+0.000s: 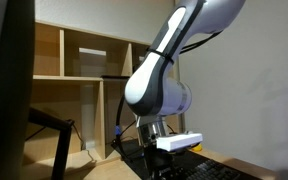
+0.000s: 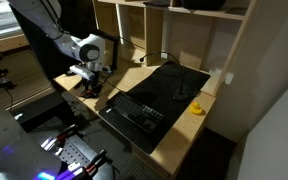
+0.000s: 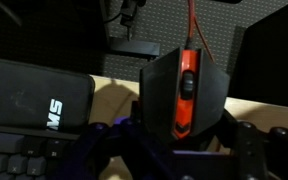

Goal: Move the mouse to the left

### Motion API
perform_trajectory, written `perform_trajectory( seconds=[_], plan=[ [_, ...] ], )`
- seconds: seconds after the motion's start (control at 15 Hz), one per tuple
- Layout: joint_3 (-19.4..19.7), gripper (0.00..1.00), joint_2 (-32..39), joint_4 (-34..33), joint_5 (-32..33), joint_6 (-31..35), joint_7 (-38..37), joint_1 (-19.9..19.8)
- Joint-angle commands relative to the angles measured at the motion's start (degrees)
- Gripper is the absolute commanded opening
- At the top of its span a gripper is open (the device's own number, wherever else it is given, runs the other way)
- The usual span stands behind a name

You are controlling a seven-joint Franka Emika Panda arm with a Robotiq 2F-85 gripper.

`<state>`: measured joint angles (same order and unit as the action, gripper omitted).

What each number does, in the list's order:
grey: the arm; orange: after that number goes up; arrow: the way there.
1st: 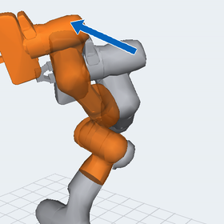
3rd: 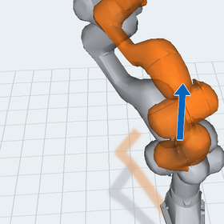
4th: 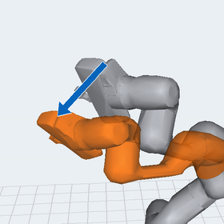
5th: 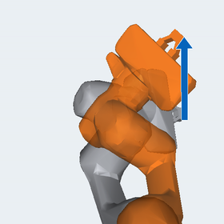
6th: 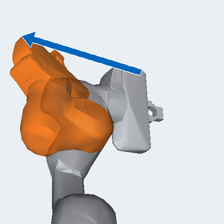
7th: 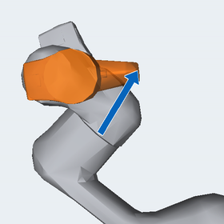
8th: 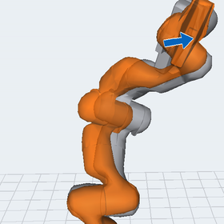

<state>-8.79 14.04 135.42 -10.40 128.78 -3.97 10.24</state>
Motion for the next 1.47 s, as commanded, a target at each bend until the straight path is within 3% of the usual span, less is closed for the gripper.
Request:
perform_trajectory(
  seconds=[0.0, 0.33, 0.47, 0.53, 0.73, 0.8, 0.93, 1.4],
  plan=[
    [-0.14, 0.45, 1.35, -0.26, -0.64, 4.16, -1.04, -0.35],
    [0.2, 0.45, 0.63, 1.59, 1.3, 9.3, -5.56, 0.79],
    [-0.24, 0.45, -0.22, 1.75, -0.21, 8.07, -6.13, 0.36],
    [-0.2, 0.7, 1.25, 0.25, 0.32, 7.14, -4.96, 0.14],
    [-0.18, 0.7, 1.19, 0.25, 0.29, 7.14, -5.62, 0.18],
    [-0.18, 0.45, 1.19, 0.25, 0.28, 7.14, -5.65, 0.19],
    [1.25, 0.45, 7.96, -5.2, 1.17, 4.84, -7.63, -0.23],
    [3.7, 0.45, 14.61, -10.33, 2.12, 9.95, -9.69, 0.61]
  ],
)
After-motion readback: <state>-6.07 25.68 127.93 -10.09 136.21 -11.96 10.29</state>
